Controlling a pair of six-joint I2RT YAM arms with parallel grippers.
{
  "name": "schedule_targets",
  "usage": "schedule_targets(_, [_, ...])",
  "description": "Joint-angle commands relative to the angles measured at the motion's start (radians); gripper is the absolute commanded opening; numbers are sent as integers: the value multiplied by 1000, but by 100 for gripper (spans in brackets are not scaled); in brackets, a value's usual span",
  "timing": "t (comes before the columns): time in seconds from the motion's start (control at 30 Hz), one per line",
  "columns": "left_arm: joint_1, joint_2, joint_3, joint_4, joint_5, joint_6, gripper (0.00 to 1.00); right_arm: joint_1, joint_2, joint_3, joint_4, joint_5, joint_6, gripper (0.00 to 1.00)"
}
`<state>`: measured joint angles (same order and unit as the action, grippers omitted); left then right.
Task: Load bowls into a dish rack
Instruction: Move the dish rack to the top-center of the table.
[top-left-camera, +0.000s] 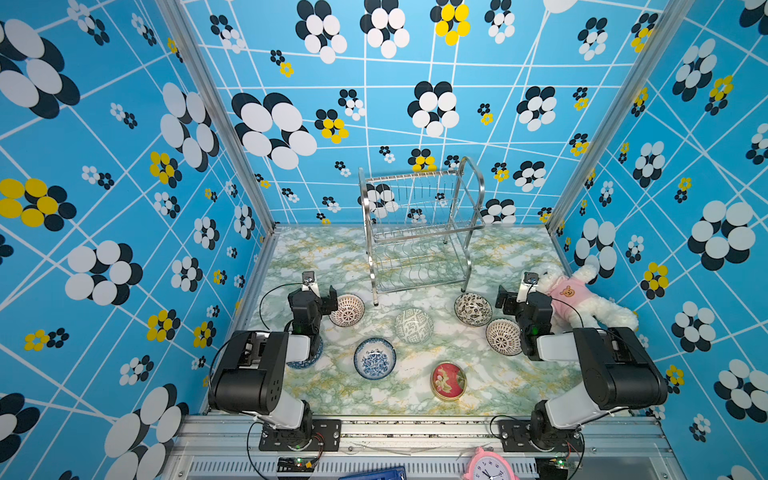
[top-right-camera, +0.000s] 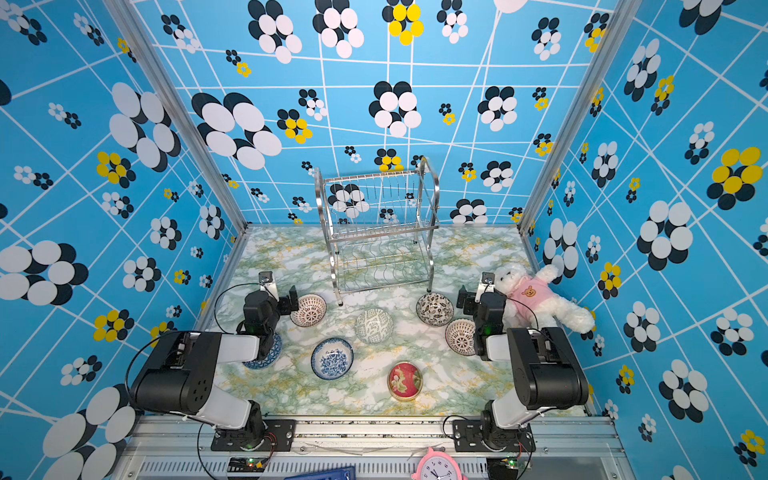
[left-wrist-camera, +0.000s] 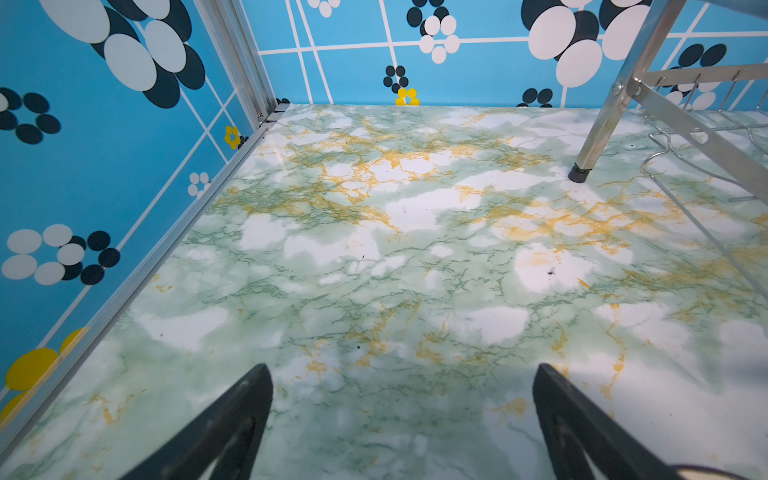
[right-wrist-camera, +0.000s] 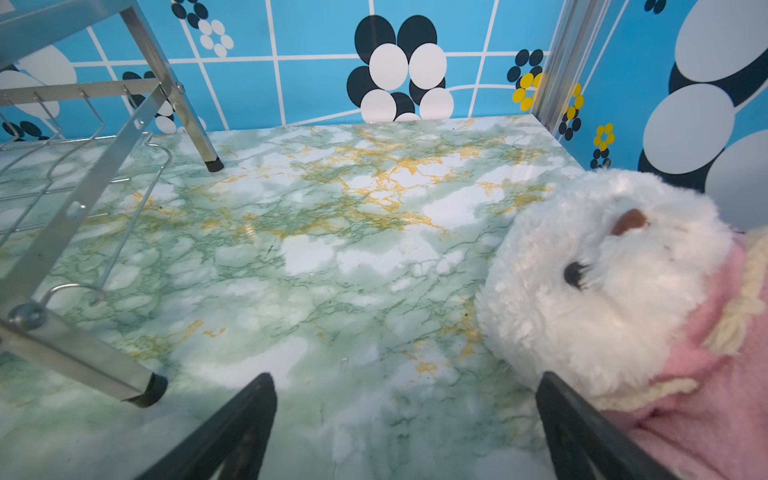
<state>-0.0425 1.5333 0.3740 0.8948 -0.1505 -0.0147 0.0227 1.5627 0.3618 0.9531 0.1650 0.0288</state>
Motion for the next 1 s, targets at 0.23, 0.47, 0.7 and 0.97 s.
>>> schedule_targets(0.23, [-4, 1, 2, 19, -6, -11, 99, -2, -15, -6, 22, 27, 8, 99])
schedule_targets(0.47, [-3, -29, 24, -43, -20, -20, 99, -3, -55, -23, 24, 66, 19, 99])
schedule_targets(0.7, [-6, -103, 57, -173, -88, -40, 99, -3, -110, -21, -28, 62, 15, 99])
schedule_targets(0.97, [-36, -164, 154, -390, -210, -58, 99, -2, -197, -3, -130, 35, 4, 100])
